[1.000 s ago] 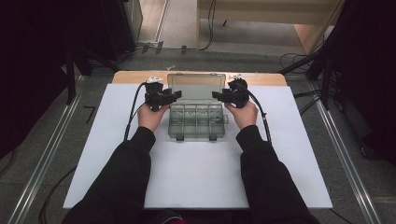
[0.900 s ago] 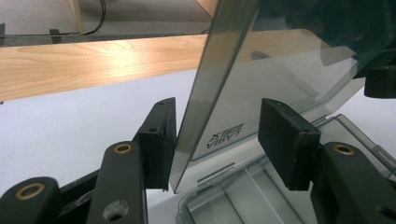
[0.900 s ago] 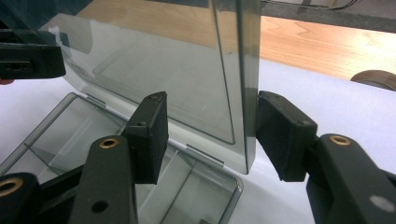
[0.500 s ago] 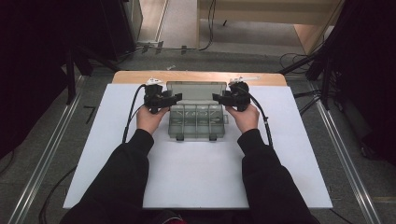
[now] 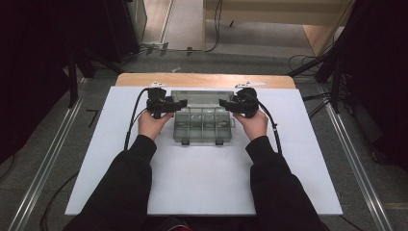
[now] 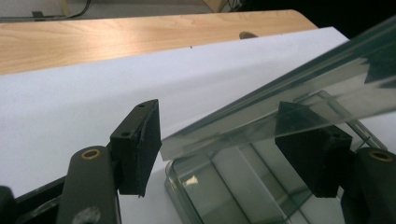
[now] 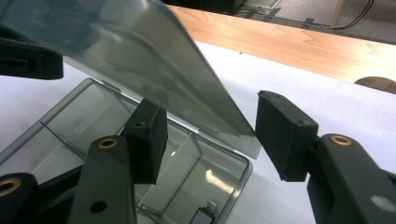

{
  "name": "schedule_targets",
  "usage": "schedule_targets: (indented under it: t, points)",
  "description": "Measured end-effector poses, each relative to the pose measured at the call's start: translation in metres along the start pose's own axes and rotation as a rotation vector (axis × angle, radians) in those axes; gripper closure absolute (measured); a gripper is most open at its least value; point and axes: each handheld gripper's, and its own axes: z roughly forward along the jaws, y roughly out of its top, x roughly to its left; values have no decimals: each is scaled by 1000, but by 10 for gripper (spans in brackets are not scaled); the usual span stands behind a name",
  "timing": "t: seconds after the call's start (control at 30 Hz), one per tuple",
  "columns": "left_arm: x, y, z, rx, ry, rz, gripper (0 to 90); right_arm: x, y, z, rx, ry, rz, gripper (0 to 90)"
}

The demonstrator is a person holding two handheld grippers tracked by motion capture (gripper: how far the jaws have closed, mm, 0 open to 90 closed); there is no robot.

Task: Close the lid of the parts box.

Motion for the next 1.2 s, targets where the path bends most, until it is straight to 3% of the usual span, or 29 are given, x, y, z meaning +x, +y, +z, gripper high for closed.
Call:
schedule_targets:
  t: [0.2,0.37,0.53,0.7,0.77,1.07,1.2]
  points:
    - [-1,-3,-9,22,-5,19,319,1,-1,-2,7,15,1,387]
    - [1,-8,-14,49,-30,-8,325,3,-2,-3,5,12,-14,382]
    - [1,-9,-24,80,-19,16,364,3,-4,-6,-3,23,-12,375]
    - [2,-10,-34,139,-8,27,491,2,-6,-9,-12,38,-8,374]
    - [2,-11,-37,147,-23,18,530,2,-7,-10,-13,37,-12,373]
    - [-2,-7,-51,159,-109,-6,867,6,-7,-13,-6,32,-28,363]
    - [-4,-5,-50,158,-144,-13,883,8,-9,-17,-4,39,-33,361]
